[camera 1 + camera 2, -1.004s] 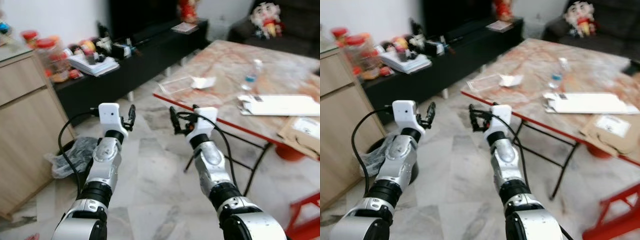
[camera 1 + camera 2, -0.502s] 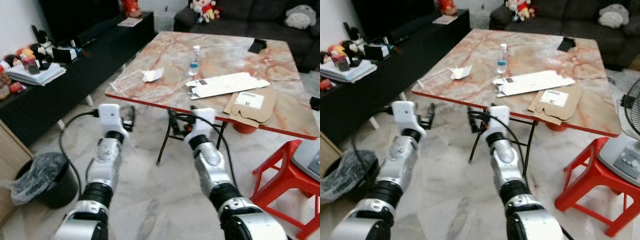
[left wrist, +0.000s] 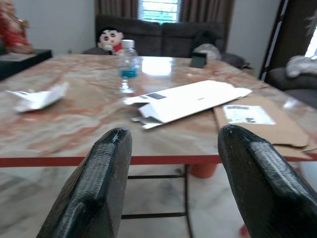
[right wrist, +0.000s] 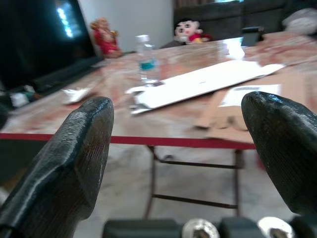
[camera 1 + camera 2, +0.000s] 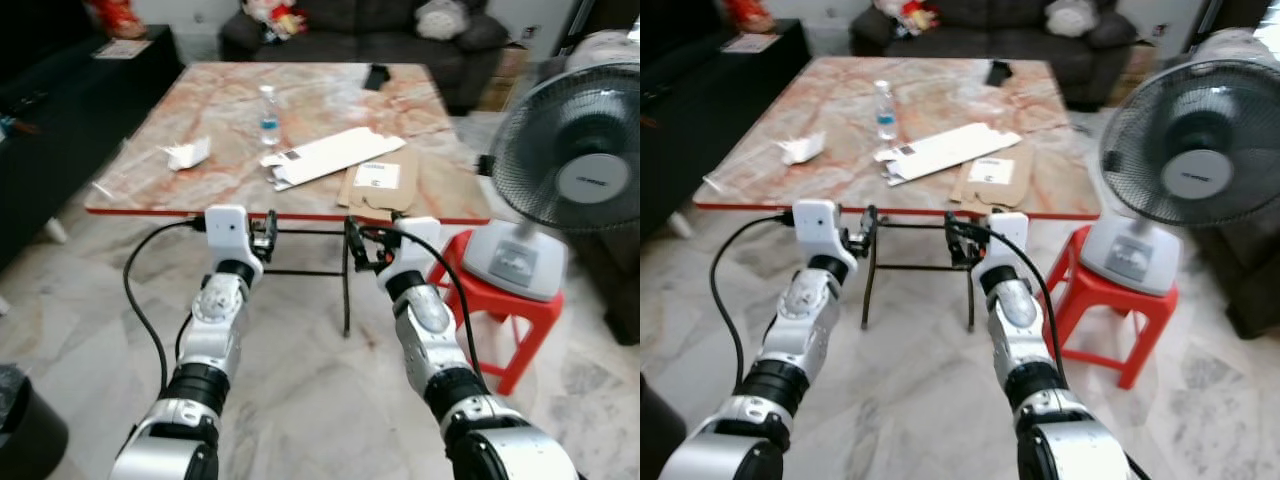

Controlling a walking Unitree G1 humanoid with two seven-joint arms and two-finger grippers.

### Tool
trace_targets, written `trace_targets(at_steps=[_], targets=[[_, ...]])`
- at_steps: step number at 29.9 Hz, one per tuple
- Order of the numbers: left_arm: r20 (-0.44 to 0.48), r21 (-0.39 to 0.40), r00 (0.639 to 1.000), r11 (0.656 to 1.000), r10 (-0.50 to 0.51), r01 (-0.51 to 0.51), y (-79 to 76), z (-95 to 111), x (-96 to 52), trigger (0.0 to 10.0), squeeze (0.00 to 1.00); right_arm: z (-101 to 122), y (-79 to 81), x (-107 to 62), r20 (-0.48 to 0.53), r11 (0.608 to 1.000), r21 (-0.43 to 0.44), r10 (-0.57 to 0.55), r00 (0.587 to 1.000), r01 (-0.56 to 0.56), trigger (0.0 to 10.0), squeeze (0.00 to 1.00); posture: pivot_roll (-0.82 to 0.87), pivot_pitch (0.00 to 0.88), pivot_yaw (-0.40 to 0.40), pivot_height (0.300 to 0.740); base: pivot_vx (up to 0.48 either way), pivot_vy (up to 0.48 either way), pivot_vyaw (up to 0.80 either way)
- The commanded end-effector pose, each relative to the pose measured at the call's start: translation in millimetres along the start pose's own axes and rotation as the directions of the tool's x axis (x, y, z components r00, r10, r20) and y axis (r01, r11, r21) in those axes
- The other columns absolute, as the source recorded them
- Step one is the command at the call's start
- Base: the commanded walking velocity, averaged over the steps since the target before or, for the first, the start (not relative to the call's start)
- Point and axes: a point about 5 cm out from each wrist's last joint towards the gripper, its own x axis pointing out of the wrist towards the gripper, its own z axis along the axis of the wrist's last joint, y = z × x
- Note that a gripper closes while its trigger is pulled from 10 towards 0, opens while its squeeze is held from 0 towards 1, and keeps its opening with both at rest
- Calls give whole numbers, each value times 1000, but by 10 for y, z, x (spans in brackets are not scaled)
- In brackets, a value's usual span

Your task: Picking trash to rubbish bin

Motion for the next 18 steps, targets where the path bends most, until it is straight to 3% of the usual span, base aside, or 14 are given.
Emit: trace_targets(at_steps=[1, 10, 18], targets=[[6, 8, 1000, 1000, 11, -11, 17, 20, -6, 10000, 0, 43, 34, 27, 16, 1000, -8, 19, 1000, -19, 10000, 0, 48, 0, 30, 740, 0, 0, 0], [3, 5, 1000, 1000, 22, -22, 33, 34, -3, 10000, 0, 47, 58, 23, 19, 999, -31, 41, 999, -40, 10000, 0, 48, 0, 30, 740, 0, 0, 0], [1, 9, 998, 998, 68, -68, 100, 38, -13, 10000, 0, 23, 92, 14, 6, 996, -53, 68, 998, -67, 10000, 0, 51, 0, 30, 740, 0, 0, 793]])
